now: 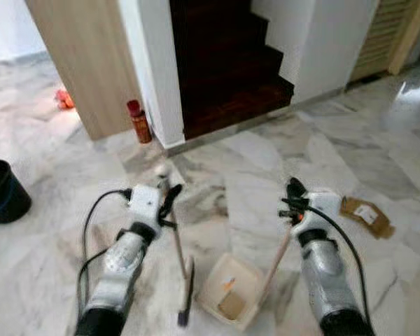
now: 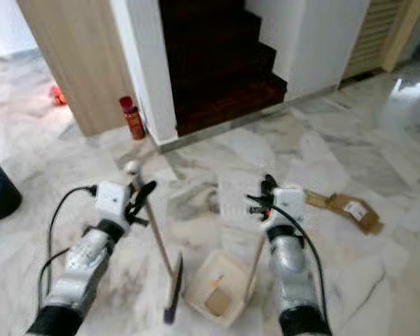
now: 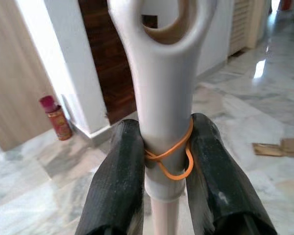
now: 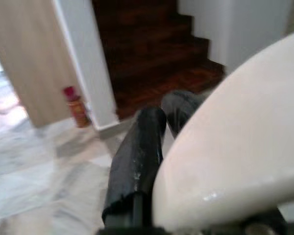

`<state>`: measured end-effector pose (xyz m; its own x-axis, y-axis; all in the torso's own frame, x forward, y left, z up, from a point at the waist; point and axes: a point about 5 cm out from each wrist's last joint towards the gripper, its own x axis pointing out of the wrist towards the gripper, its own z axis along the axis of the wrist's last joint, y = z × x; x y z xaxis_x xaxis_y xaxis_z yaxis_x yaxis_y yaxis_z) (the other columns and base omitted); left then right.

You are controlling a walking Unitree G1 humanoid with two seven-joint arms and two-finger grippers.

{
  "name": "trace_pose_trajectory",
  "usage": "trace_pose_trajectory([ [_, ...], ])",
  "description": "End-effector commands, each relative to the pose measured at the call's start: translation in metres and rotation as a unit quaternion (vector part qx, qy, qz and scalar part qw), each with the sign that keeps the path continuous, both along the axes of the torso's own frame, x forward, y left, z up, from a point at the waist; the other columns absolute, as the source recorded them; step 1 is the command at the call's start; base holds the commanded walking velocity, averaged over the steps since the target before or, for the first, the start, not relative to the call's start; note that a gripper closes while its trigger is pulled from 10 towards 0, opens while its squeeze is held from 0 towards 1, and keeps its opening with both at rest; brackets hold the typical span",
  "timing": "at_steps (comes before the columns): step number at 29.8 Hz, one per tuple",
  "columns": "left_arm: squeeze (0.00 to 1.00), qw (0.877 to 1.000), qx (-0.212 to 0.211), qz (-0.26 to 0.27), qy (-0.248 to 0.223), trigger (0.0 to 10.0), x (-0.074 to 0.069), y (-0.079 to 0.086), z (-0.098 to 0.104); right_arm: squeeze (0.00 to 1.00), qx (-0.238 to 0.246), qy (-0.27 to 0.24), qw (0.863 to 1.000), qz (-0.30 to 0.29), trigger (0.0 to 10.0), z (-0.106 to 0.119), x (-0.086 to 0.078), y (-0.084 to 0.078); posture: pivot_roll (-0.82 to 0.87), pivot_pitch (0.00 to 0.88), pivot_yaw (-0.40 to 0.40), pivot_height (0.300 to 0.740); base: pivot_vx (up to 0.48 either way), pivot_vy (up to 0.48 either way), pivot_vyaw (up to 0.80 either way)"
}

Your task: Sweep floor

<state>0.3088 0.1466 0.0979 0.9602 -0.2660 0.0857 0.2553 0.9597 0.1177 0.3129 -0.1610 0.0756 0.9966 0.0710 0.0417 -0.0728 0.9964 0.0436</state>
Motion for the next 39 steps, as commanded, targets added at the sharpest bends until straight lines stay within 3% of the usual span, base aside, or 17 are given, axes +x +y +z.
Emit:
trace_pose_trajectory([
  [1,0.0,1.0,0.008,-0.006,-0.03,10.0,0.0041,-0.0033,0.0127,0.0,0.013,-0.018,1.0,-0.006,10.0,0.0081,0.0029,-0.0019,0.06,0.0,0.059,0.74,0.0,0.446,0.0],
  [27,0.0,0.999,0.015,0.0,-0.03,10.0,0.005,0.0,0.0139,0.0,0.012,-0.012,1.0,-0.008,10.0,0.006,0.0022,0.0006,0.07,0.0,0.061,0.74,0.0,0.447,0.0],
  [39,0.0,0.999,0.006,0.004,-0.031,10.0,0.008,-0.0005,0.0152,0.0,0.007,-0.021,1.0,-0.017,10.0,0.0152,0.0105,-0.0064,0.02,0.0,0.063,0.74,0.0,0.446,0.0],
])
